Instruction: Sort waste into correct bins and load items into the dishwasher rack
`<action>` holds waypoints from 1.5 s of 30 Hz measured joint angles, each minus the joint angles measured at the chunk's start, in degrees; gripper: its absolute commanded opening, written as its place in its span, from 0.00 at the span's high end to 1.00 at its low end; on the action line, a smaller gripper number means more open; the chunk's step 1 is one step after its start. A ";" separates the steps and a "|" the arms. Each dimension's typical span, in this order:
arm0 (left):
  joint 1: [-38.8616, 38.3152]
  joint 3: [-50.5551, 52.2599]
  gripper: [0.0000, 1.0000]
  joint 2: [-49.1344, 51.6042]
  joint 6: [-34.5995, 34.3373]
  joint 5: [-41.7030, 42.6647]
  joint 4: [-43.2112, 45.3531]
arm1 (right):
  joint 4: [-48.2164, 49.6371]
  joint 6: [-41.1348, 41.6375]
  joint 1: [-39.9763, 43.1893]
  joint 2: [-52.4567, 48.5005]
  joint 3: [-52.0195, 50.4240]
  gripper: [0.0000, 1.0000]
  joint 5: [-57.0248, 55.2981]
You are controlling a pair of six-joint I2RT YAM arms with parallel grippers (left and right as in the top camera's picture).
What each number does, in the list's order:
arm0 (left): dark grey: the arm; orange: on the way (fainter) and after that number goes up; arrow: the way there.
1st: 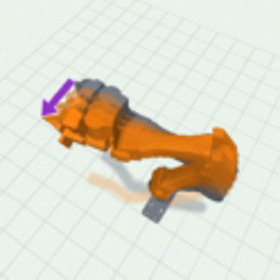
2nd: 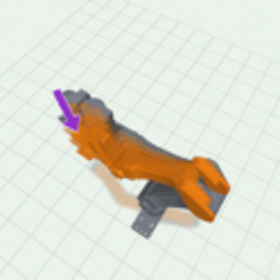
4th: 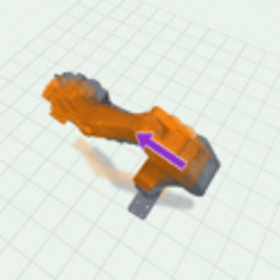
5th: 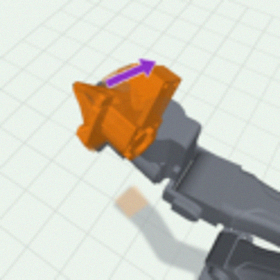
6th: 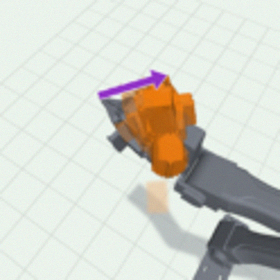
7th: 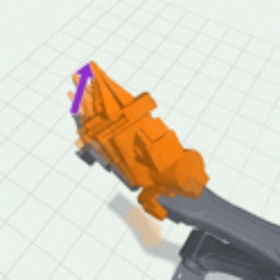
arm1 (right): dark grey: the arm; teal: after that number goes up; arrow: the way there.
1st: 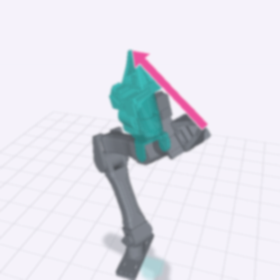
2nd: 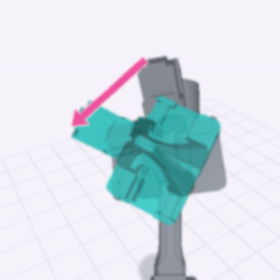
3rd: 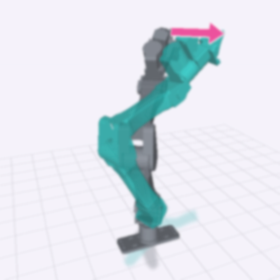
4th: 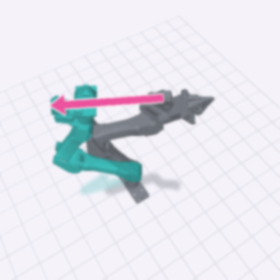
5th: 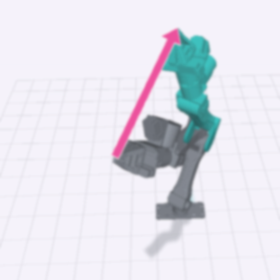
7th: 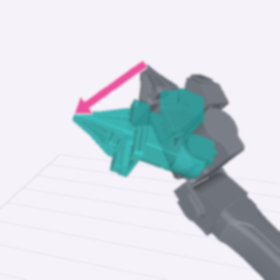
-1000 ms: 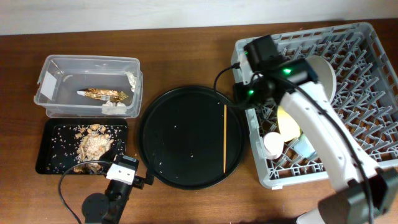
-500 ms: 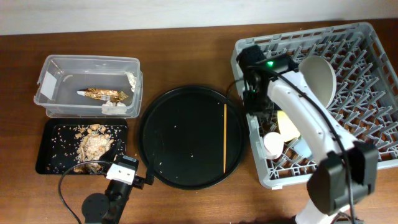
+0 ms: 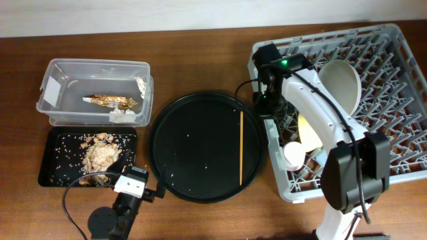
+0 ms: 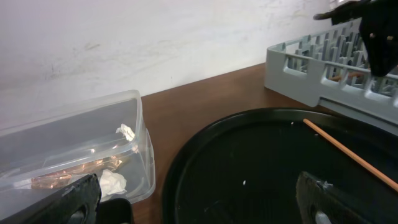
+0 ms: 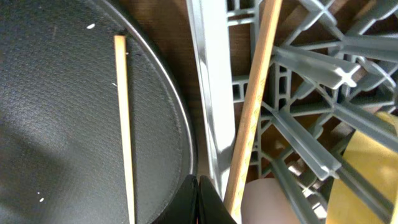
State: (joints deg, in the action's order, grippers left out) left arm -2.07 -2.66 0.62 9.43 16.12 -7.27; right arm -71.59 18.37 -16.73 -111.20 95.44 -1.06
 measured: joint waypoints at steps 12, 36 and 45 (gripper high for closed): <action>0.02 -0.02 0.01 0.00 0.00 0.00 0.00 | -1.46 -1.01 -1.57 12.39 0.04 0.45 -4.42; 0.00 0.00 0.01 0.00 0.00 0.00 0.00 | -7.32 2.82 -1.57 2.27 0.02 0.96 -6.45; 0.00 -0.02 0.01 0.00 0.00 0.00 0.00 | -9.70 2.58 -1.60 12.70 1.27 0.96 -10.01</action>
State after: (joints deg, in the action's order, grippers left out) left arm -2.07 -2.68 0.62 9.43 16.12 -7.27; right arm -81.30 20.95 -18.33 -98.50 96.71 -11.07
